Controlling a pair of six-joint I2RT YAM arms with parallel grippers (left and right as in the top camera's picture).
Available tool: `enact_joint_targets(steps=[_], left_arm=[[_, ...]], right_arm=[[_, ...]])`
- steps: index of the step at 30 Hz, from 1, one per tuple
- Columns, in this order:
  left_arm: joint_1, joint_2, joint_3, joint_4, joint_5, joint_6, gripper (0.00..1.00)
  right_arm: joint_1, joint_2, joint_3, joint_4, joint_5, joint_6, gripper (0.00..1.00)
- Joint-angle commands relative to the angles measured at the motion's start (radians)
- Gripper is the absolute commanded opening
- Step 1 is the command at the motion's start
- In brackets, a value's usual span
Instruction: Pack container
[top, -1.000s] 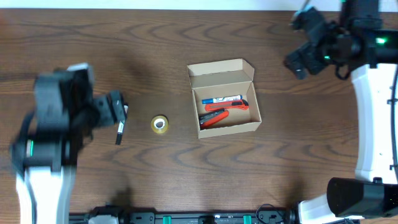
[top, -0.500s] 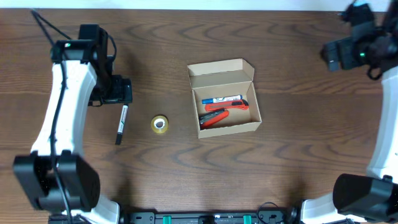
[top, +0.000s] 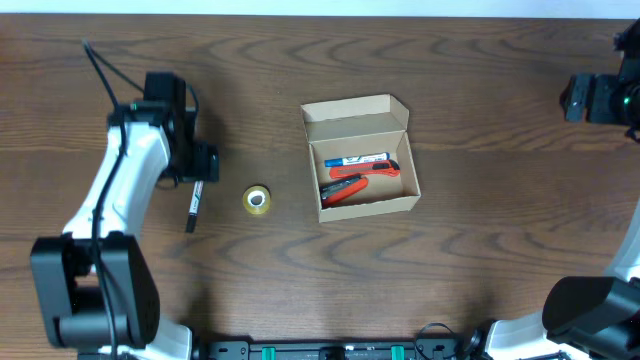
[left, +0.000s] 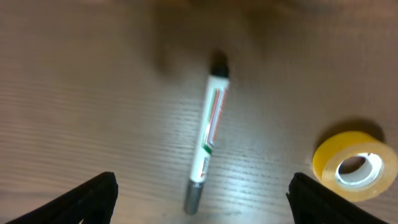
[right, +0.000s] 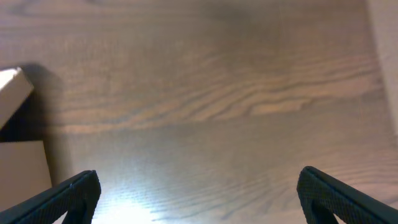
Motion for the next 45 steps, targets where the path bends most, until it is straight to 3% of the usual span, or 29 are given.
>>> enact_joint_targets(steps=[1, 7, 10, 19, 25, 32, 45], left_arm=[[0.000, -0.087, -0.108, 0.039, 0.044, -0.019, 0.88], [0.001, -0.154, -0.238, 0.105, 0.048, -0.039, 0.86], [0.002, -0.154, -0.298, 0.172, 0.069, -0.078, 0.91], [0.002, -0.154, -0.311, 0.257, 0.051, -0.053, 0.91], [0.037, -0.140, -0.311, 0.274, 0.058, -0.043, 0.75], [0.079, -0.074, -0.311, 0.276, 0.076, -0.020, 0.86], [0.079, -0.003, -0.311, 0.315, 0.078, -0.014, 0.89]], right_arm=[[0.004, -0.008, -0.052, -0.002, -0.005, 0.029, 0.99], [0.004, -0.008, -0.128, 0.031, -0.006, 0.041, 0.99], [0.004, -0.008, -0.158, 0.031, -0.013, 0.044, 0.99], [0.004, -0.008, -0.163, 0.006, -0.020, 0.051, 0.99], [0.004, -0.008, -0.163, 0.002, -0.021, 0.051, 0.99], [0.004, -0.008, -0.163, 0.010, -0.055, 0.051, 0.99], [0.004, -0.008, -0.163, 0.013, -0.061, 0.051, 0.99]])
